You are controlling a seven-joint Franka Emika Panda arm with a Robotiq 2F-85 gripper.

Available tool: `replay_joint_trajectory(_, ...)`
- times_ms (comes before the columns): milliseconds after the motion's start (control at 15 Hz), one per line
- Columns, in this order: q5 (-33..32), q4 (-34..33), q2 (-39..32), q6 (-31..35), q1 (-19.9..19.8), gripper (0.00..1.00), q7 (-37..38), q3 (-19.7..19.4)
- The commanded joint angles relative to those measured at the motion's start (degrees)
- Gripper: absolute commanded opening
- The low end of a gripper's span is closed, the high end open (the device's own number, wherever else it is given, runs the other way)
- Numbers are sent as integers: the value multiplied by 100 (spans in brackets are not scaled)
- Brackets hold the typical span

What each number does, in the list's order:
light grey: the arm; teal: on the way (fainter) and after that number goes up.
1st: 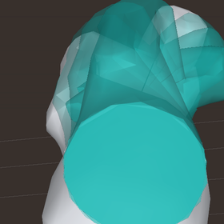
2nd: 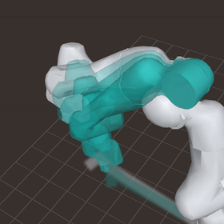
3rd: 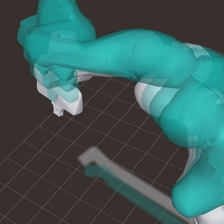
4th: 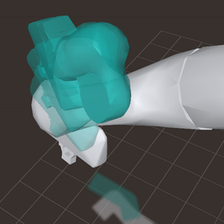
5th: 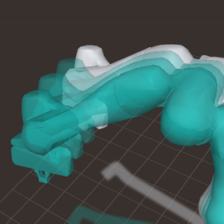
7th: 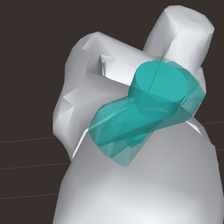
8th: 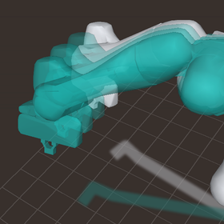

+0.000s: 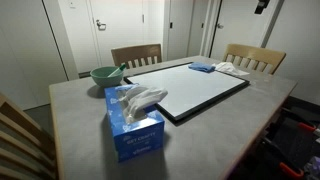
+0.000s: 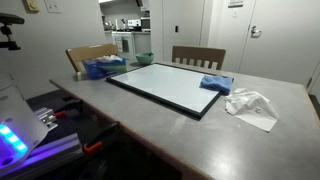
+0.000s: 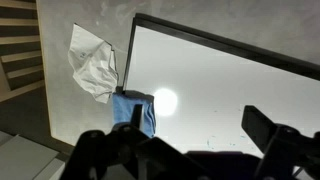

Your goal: Use the marker to write number ten on the white board

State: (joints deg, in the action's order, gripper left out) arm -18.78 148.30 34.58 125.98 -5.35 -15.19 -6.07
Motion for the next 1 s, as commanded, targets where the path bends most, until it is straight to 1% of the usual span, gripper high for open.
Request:
replay_joint_trajectory(0, 1, -13, 1, -21, 10, 100, 1, -4)
replay_joint_trajectory(333, 1, -13, 1, -21, 11, 100, 1, -4)
replay_joint_trajectory(533, -9, 75, -83, 576, 110, 100, -301, -173)
replay_joint_trajectory(667, -8, -17, -331, 952, 206, 100, -600, -266)
replay_joint_trajectory(867, 118, -219, -832, 1539, 518, 100, -1416, -483)
replay_joint_trajectory(933, 227, -323, -1067, 1743, 682, 100, -1742, -581)
